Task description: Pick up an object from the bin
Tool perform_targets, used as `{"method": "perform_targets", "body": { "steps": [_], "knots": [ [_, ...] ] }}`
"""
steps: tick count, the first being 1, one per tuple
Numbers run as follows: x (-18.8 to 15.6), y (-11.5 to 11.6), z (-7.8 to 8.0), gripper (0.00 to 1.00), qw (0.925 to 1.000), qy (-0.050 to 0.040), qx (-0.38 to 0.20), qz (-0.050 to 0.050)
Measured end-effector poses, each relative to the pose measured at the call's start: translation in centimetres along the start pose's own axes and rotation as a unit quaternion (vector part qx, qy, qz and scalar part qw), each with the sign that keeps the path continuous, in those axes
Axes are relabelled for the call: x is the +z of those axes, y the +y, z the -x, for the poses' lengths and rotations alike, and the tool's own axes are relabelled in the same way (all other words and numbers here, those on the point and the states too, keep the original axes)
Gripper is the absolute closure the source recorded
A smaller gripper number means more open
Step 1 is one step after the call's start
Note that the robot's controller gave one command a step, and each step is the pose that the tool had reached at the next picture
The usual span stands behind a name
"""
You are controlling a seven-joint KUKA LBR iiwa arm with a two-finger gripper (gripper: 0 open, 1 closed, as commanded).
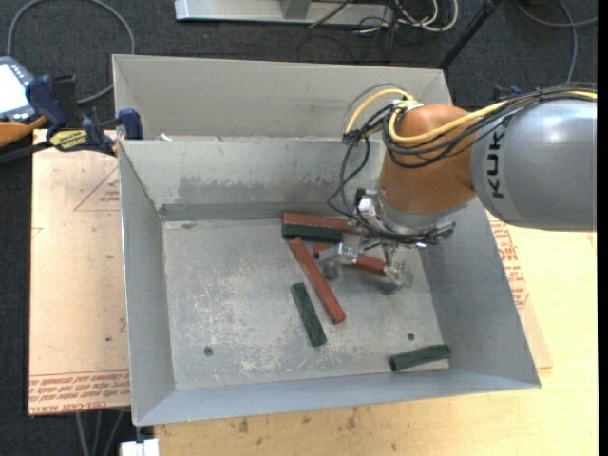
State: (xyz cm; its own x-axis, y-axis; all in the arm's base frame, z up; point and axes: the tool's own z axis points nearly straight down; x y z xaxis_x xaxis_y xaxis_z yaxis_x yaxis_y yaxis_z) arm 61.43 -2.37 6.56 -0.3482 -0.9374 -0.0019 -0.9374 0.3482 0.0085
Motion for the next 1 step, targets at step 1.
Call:
{"method": "perform_targets", "body": {
  "steps": [1],
  "knots": [
    [-17.35, 0.22, -1.97, 0.0, 0.9751, 0.0004, -0.221, -0.008]
  ]
}}
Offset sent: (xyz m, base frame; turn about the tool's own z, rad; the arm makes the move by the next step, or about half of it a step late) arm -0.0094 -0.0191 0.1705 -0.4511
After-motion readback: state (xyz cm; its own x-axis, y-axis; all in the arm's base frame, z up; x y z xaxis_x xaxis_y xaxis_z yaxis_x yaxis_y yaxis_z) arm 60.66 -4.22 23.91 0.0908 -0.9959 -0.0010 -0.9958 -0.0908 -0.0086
